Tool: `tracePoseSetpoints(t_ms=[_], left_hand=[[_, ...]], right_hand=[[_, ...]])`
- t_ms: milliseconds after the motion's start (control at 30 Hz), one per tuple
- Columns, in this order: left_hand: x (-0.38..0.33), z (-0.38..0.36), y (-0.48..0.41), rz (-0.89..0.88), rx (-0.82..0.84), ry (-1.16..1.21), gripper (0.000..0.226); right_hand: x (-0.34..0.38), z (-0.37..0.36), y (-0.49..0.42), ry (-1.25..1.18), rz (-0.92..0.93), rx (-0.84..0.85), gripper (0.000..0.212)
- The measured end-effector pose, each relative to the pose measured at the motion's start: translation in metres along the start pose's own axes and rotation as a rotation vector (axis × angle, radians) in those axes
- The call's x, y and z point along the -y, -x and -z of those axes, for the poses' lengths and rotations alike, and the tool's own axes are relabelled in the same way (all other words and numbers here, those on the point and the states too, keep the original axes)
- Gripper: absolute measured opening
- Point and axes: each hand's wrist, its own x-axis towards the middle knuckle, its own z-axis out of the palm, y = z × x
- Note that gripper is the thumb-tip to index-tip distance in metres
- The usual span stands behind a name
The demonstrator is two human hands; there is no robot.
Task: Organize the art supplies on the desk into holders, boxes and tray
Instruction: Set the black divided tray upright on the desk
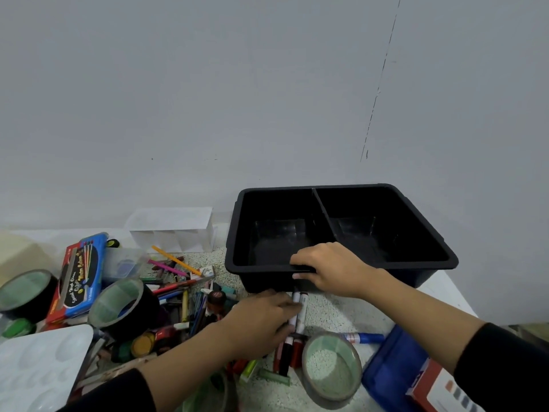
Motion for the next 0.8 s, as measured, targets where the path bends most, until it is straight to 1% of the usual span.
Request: tracePoseSetpoints(t_ms=[67, 167, 333, 467, 533, 667, 800], left_hand=[[-0.003, -0.007, -0.008, -0.04, 0.014, -0.06, 0.053], [-0.005, -0.011, -0.013, -0.057, 0.034, -0.077, 0.062], [0.005, -0.011, -0.004, -0.129, 0.04, -0.02, 0.052], [0.012, -0.007, 0.004, -0.118, 0.024, 0.047, 0.047], [0.012, 0.0, 0.007, -0.097, -0.021, 0.078, 0.045], [0.014, 0.021, 0.02, -0.003, -0.137, 0.208, 0.037], [0.023, 0.045, 0.045, 0.14, -0.333, 0.372, 0.041]], right_hand=[[-0.003, 0.003, -0.001, -0.005, -0.003, -0.002, 0.022], [-0.003, 0.003, 0.0, -0.007, 0.002, 0.024, 0.022], [-0.005, -0.005, 0.002, -0.01, -0.01, 0.044, 0.021], [-0.003, -0.016, 0.002, -0.016, -0.023, 0.064, 0.019], [-0.003, -0.016, 0.001, -0.061, -0.052, 0.074, 0.019], [-0.002, -0.006, -0.003, -0.252, -0.108, 0.111, 0.035], [0.009, -0.005, -0.013, -0.361, -0.144, 0.058, 0.039]])
